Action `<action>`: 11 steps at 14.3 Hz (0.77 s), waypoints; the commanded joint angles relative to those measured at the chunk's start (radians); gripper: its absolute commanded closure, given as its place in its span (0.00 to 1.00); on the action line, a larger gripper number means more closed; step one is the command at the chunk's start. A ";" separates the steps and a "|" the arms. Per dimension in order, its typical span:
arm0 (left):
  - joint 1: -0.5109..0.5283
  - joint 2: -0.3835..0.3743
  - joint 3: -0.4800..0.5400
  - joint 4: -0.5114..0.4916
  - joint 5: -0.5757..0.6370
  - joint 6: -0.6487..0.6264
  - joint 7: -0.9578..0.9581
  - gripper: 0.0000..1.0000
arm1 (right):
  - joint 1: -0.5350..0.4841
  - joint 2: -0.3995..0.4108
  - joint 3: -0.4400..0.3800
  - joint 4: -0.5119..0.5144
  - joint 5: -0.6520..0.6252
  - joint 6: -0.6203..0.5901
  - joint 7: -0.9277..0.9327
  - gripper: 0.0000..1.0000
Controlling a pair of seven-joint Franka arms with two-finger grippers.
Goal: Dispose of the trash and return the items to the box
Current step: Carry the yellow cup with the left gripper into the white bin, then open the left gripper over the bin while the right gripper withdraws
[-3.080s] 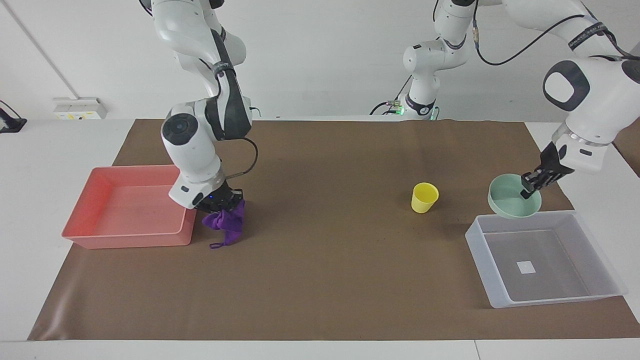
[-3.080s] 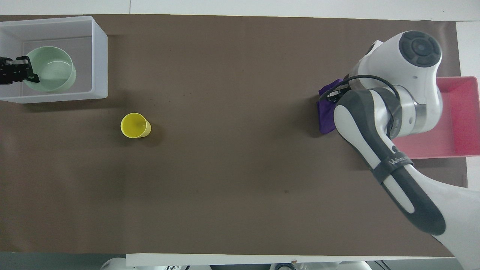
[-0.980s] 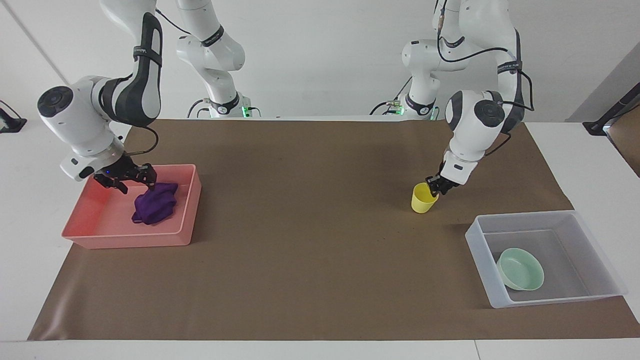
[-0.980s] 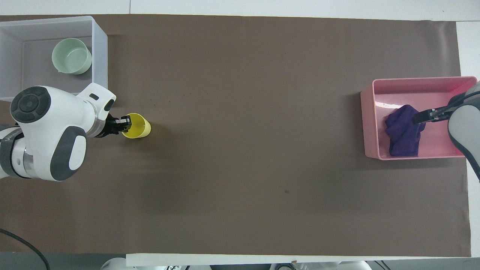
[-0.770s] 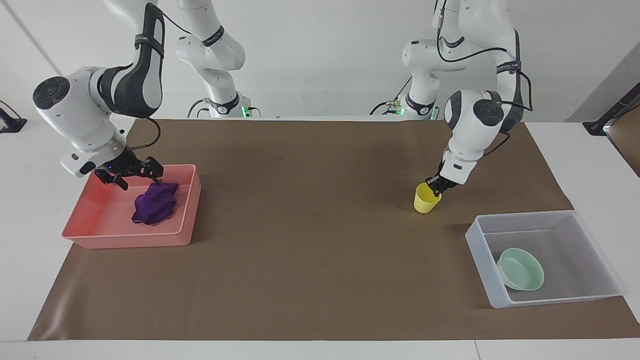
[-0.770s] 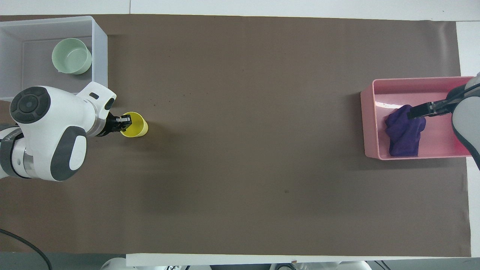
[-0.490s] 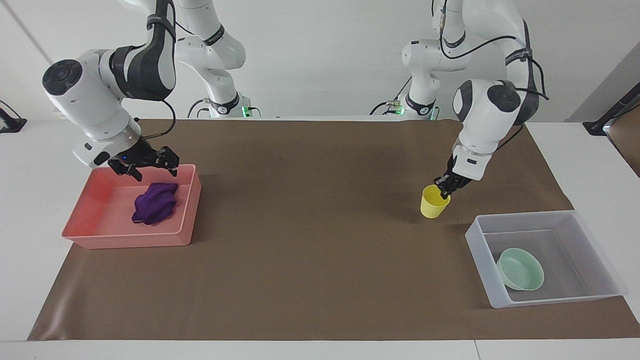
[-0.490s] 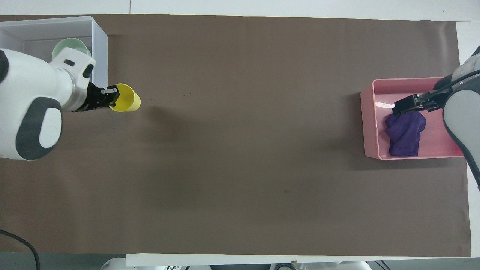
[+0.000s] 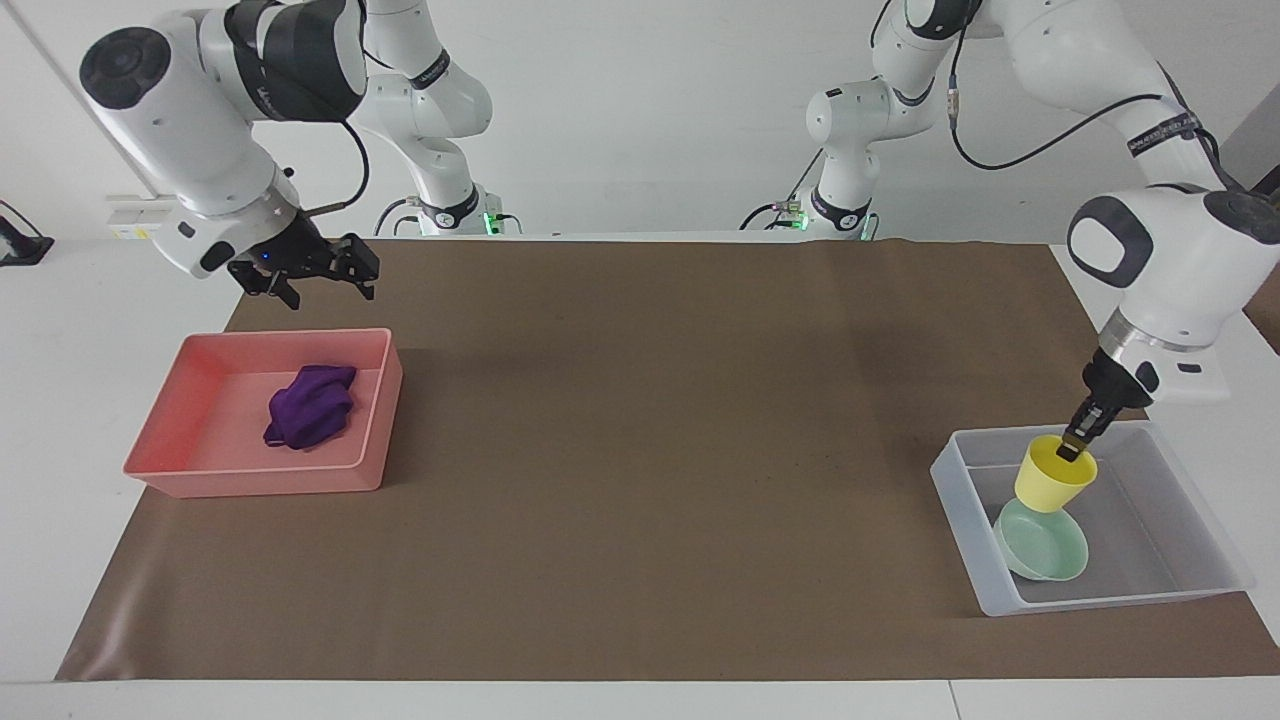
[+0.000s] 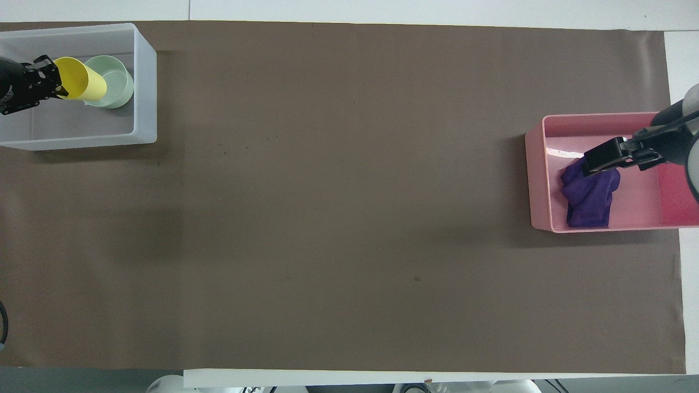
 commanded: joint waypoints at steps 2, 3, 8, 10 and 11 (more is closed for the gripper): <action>-0.012 0.076 -0.004 0.018 0.020 0.066 -0.007 0.22 | -0.005 -0.043 0.003 0.046 -0.023 -0.085 -0.048 0.00; -0.013 0.071 -0.004 0.035 0.031 0.038 -0.008 0.01 | -0.005 -0.056 0.003 0.055 -0.021 -0.105 -0.054 0.00; -0.094 -0.138 -0.009 0.050 0.054 -0.394 0.148 0.00 | -0.005 -0.081 0.001 0.031 -0.009 -0.116 -0.050 0.00; -0.134 -0.249 -0.010 -0.004 0.064 -0.544 0.168 0.00 | 0.000 -0.084 0.004 0.023 -0.009 -0.111 -0.051 0.00; -0.157 -0.321 -0.010 -0.072 0.064 -0.548 0.170 0.00 | 0.000 -0.084 0.004 0.023 -0.009 -0.111 -0.051 0.00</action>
